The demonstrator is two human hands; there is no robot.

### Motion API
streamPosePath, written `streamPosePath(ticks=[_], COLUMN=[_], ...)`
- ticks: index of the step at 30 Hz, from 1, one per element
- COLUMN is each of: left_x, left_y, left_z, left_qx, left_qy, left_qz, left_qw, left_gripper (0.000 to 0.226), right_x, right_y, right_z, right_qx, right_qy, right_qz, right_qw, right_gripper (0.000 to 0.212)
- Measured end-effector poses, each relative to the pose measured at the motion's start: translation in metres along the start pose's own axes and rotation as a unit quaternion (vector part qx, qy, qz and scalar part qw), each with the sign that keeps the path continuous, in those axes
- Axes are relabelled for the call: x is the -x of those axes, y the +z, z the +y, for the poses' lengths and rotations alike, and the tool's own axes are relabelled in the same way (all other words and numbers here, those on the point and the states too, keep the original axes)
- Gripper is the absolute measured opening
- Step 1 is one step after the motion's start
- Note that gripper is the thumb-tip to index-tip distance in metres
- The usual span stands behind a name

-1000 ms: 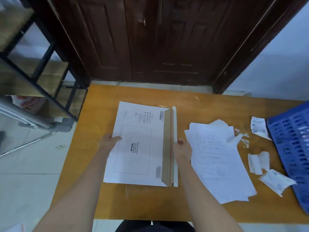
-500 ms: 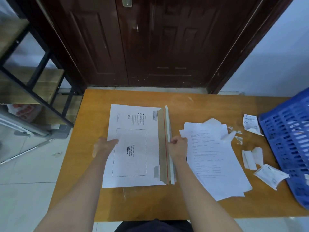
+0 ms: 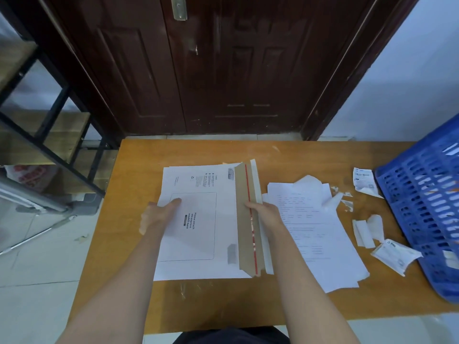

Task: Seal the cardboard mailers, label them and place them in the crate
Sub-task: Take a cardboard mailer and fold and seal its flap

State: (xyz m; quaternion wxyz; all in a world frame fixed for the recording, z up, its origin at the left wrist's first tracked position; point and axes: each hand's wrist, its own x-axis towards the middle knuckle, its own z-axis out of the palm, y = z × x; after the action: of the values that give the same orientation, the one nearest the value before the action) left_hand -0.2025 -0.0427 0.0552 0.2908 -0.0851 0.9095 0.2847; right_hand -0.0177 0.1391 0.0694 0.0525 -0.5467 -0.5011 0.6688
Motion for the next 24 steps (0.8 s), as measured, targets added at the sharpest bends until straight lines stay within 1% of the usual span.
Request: streamPosePath(ticks=[2,4,6,8,10,12,14,17,20,22,24], left_x=[-0.001,-0.002,-0.001,0.002,0.009,0.017,0.028,0.05,0.063,0.066,0.067], left_y=[0.001,0.002,0.006,0.012,0.017,0.022,0.03,0.049,0.067,0.076,0.08], left_z=[0.002,0.005,0.009,0.017,0.033,0.052,0.069,0.084,0.083,0.076,0.068], left_qx=[-0.007,-0.022,-0.046,-0.068,-0.037,0.014,0.027,-0.022,-0.094,-0.126,-0.126], left_qy=[0.003,0.016,0.034,0.07,0.119,0.165,0.211,0.275,0.296,0.301,0.303], left_qz=[-0.011,-0.032,-0.049,-0.039,-0.031,-0.044,-0.068,-0.133,-0.185,-0.195,-0.192], left_qw=[1.0,0.999,0.997,0.994,0.992,0.985,0.975,0.952,0.932,0.925,0.925], left_gripper=[0.072,0.073,0.084,0.092,0.087,0.084,0.086,0.103,0.117,0.118,0.114], right_x=[0.002,0.004,0.005,0.005,0.005,0.005,0.005,0.004,0.004,0.005,0.005], right_y=[-0.008,-0.014,-0.017,-0.018,-0.019,-0.021,-0.023,-0.025,-0.027,-0.03,-0.034], right_z=[-0.004,-0.01,-0.014,-0.015,-0.015,-0.014,-0.011,-0.008,-0.007,-0.01,-0.012], right_qx=[-0.04,-0.059,-0.068,-0.071,-0.07,-0.068,-0.066,-0.068,-0.06,-0.055,-0.045], right_qy=[0.017,0.014,0.008,0.01,0.006,-0.001,-0.006,-0.009,-0.012,-0.011,-0.015], right_qz=[-0.036,-0.05,-0.047,-0.044,-0.044,-0.045,-0.043,-0.046,-0.055,-0.057,-0.057], right_qw=[0.998,0.997,0.997,0.996,0.997,0.997,0.997,0.997,0.997,0.997,0.997], right_gripper=[0.024,0.022,0.024,0.025,0.026,0.026,0.024,0.024,0.023,0.021,0.018])
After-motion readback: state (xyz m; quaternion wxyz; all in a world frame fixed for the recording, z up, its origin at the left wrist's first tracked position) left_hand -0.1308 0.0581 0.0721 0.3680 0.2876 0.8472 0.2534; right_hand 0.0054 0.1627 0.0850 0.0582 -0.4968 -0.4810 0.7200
